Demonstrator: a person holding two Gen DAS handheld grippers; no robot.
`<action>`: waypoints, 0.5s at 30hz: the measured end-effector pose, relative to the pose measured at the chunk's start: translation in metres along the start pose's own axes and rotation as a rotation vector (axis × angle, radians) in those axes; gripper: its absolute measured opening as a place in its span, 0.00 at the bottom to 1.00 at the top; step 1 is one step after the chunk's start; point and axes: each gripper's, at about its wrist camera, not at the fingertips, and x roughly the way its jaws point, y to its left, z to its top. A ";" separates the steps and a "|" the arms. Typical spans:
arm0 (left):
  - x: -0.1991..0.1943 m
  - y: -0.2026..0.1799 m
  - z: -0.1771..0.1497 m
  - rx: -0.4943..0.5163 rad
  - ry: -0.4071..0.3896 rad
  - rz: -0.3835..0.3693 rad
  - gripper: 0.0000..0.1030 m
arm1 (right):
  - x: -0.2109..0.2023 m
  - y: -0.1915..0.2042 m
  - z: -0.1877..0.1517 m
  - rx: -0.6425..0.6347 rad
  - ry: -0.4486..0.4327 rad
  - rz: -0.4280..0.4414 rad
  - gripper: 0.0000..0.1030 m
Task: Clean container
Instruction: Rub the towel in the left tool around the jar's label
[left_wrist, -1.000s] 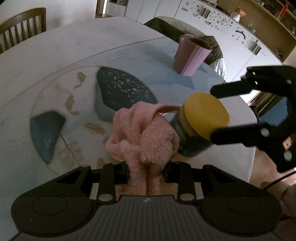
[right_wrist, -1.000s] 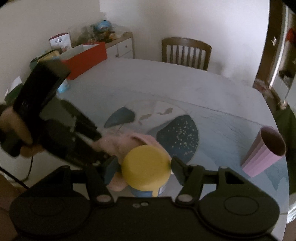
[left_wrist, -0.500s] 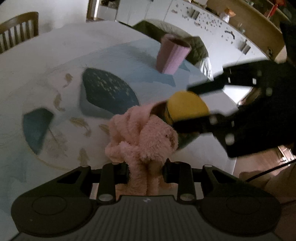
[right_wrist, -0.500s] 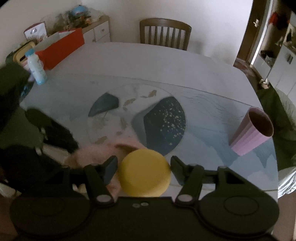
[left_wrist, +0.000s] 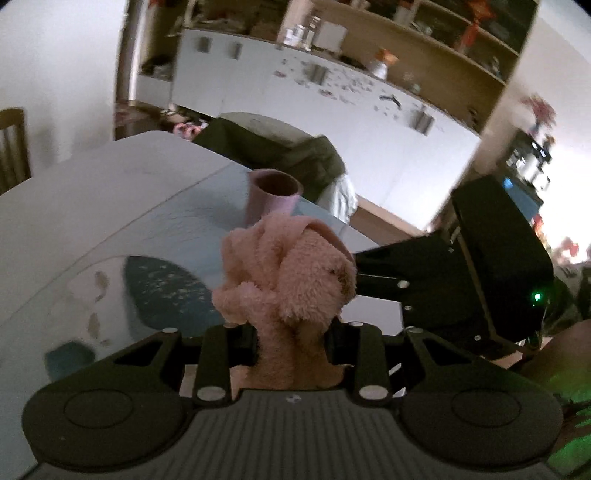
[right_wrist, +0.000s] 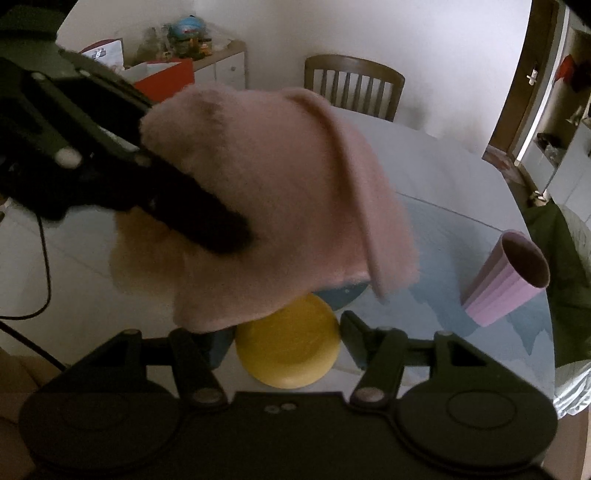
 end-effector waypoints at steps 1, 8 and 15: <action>0.005 -0.004 0.001 0.015 0.011 0.002 0.29 | 0.000 0.001 0.000 -0.004 -0.003 0.000 0.59; 0.037 -0.005 -0.004 0.031 0.074 0.033 0.29 | 0.000 0.006 -0.002 -0.038 -0.028 -0.001 0.59; 0.045 0.009 -0.002 -0.027 0.075 0.017 0.29 | -0.003 0.001 -0.006 -0.011 -0.039 0.014 0.59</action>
